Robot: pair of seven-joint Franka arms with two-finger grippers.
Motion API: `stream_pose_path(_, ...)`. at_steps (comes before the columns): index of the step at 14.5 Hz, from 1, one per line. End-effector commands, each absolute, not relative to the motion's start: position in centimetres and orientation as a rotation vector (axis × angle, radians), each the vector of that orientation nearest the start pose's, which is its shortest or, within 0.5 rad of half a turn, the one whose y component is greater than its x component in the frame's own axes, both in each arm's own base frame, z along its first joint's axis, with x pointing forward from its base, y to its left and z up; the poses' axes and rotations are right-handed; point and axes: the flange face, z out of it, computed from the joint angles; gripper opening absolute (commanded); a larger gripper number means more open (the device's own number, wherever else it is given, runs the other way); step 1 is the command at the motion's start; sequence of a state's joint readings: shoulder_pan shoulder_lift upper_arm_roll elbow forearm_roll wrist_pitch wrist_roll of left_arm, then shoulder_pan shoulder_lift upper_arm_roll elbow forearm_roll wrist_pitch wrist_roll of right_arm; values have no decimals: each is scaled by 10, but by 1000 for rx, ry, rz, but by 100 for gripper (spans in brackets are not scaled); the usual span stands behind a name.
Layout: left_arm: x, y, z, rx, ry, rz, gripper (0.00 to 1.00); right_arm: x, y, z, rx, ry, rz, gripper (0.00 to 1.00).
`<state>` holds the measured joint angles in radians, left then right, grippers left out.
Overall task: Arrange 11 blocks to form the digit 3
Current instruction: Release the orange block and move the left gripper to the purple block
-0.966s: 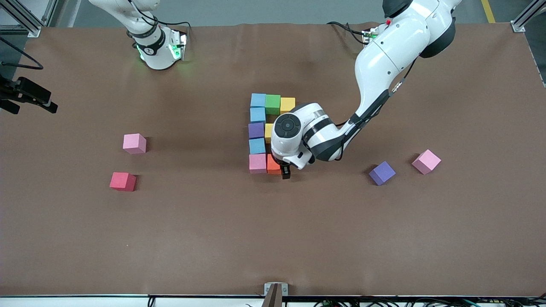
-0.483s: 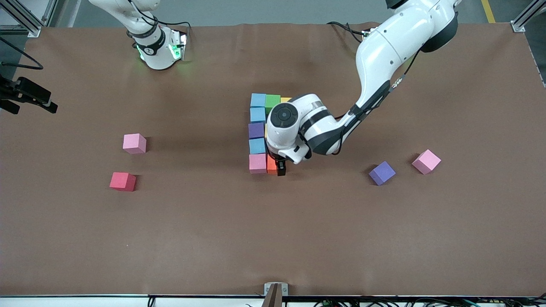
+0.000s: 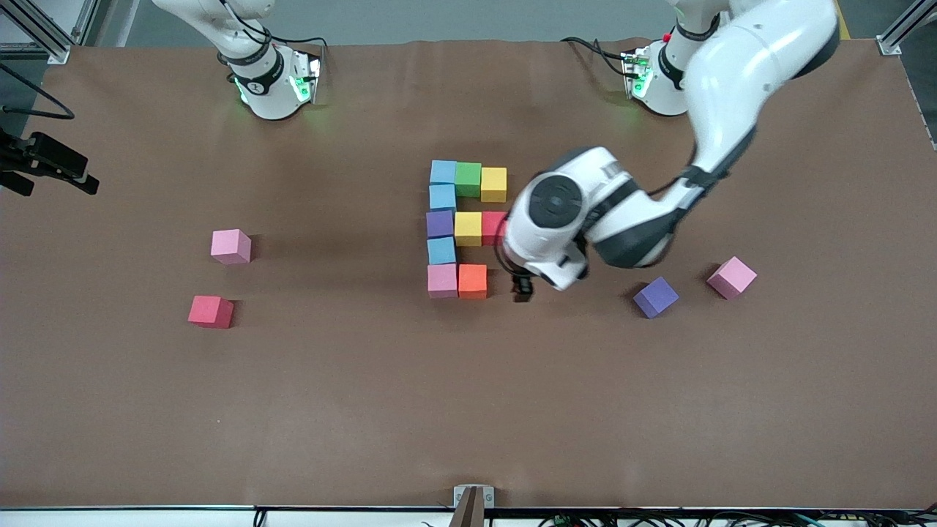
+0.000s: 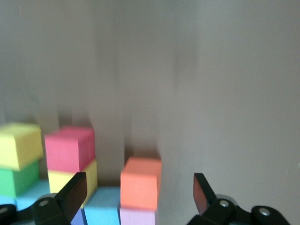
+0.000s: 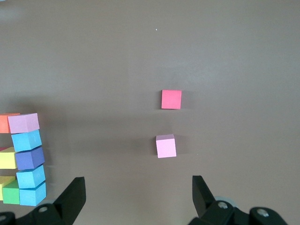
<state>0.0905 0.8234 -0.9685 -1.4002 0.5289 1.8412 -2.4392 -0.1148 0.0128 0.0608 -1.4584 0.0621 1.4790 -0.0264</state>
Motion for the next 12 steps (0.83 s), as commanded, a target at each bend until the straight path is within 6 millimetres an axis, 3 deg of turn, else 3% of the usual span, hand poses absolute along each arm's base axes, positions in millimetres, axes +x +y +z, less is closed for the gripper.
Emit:
stream_pose_path(1,593,-351,364,-2280,-2013,248,100,550,-24,664,-3086,42,-32,100)
stream_pose_path(4,606,-294,364,-2373,-1848,252,100,549,-22,665,-3085,39,-39,100)
stream_pose_path(10,596,-151,324,-2567,-1478,139,99,549,-22,665,-3082,41,-36,100)
stream_pose_path(12,590,-122,309,-2660,-1394,150,99,549,-19,665,-3083,30,-34,100)
